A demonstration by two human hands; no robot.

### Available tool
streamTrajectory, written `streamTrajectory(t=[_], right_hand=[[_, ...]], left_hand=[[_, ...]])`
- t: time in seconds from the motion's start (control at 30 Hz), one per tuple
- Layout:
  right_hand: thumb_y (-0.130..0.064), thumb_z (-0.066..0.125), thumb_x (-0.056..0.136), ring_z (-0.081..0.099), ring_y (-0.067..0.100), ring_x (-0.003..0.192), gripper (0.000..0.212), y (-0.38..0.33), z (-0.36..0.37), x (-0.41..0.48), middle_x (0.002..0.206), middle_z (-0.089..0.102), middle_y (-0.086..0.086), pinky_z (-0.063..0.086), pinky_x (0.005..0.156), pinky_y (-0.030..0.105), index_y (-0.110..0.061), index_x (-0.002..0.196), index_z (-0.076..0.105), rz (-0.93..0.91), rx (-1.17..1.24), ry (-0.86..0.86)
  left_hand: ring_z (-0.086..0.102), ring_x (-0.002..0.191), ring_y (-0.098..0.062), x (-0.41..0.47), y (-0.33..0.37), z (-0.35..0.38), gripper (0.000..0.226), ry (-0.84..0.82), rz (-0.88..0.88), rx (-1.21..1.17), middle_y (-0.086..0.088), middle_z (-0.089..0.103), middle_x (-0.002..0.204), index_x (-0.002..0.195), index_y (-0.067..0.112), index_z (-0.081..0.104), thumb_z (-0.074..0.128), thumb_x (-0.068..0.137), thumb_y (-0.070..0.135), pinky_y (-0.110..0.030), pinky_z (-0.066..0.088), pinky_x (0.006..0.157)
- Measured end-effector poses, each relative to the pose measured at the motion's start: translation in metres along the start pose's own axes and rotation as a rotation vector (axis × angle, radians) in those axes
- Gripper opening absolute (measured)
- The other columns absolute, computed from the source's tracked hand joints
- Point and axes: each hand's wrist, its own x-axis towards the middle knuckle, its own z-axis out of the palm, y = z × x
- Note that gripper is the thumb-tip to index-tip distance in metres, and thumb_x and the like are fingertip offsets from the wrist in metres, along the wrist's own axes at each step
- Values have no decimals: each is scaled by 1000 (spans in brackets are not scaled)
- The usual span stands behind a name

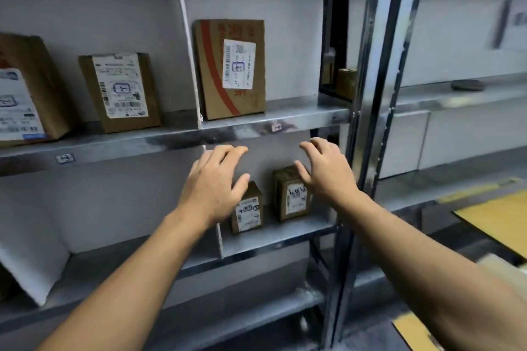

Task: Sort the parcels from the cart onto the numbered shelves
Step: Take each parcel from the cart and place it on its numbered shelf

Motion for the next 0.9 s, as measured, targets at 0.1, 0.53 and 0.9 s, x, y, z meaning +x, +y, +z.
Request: streamTrajectory(t=[0.1,0.53,0.9], right_hand=[[-40,60,92,55,37,113,41,34,-13,-58,123,59,14,49,91,45,-13,123,60,51,-170,-75],[-54,48,94,49,30,123,45,180,-104,-305,135,53,7,45,98,46,-26,129,49,632,-477,-333],[-54,48,95,37,29,138,59,285,-155,-466,153,37,5,35,112,48,-31,148,34,1197,-332,-423]], left_hand=[[45,118,-26,-12,35,31,50,-95,78,-18,0,50,131,136,23,46,55,89,37,-43,39,99],[48,118,-26,-48,254,171,50,-431,547,-188,-1,52,130,135,22,49,57,89,40,-41,39,97],[43,124,-18,-106,453,268,54,-663,768,-322,6,45,139,143,32,35,46,93,50,-37,38,102]])
